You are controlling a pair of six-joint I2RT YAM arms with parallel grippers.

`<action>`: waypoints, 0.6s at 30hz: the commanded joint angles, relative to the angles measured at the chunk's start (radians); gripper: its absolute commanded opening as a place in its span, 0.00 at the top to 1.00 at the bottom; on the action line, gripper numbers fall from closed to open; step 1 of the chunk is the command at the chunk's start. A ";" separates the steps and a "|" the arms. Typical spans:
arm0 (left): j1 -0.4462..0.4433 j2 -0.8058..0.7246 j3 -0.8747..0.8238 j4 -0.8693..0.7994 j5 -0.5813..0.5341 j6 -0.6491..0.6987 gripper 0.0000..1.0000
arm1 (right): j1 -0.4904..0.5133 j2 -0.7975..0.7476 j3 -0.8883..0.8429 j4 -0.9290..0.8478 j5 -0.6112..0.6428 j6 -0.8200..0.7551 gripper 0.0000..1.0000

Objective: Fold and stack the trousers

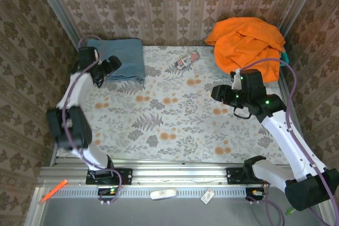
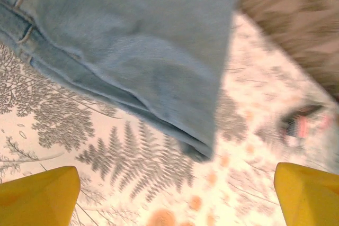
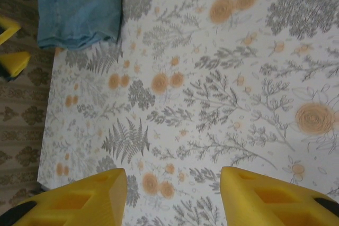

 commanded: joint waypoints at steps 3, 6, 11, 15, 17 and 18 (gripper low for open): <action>-0.133 -0.334 -0.342 0.149 -0.036 0.010 0.00 | 0.010 -0.077 0.003 0.056 0.092 0.036 0.47; -0.200 -0.530 -0.499 0.197 -0.054 -0.013 0.00 | 0.013 -0.113 -0.023 0.082 0.123 0.029 0.47; -0.251 -0.790 -0.636 0.210 -0.045 -0.022 0.00 | 0.014 -0.191 -0.133 0.232 0.161 0.058 0.43; -0.257 -0.929 -0.690 0.178 -0.102 -0.026 0.00 | 0.013 -0.271 -0.271 0.384 0.224 0.058 0.43; -0.258 -0.978 -0.691 0.128 -0.142 -0.009 0.00 | 0.014 -0.295 -0.312 0.417 0.255 0.054 0.41; -0.263 -0.995 -0.690 0.102 -0.185 -0.011 0.00 | 0.013 -0.302 -0.322 0.424 0.265 0.048 0.40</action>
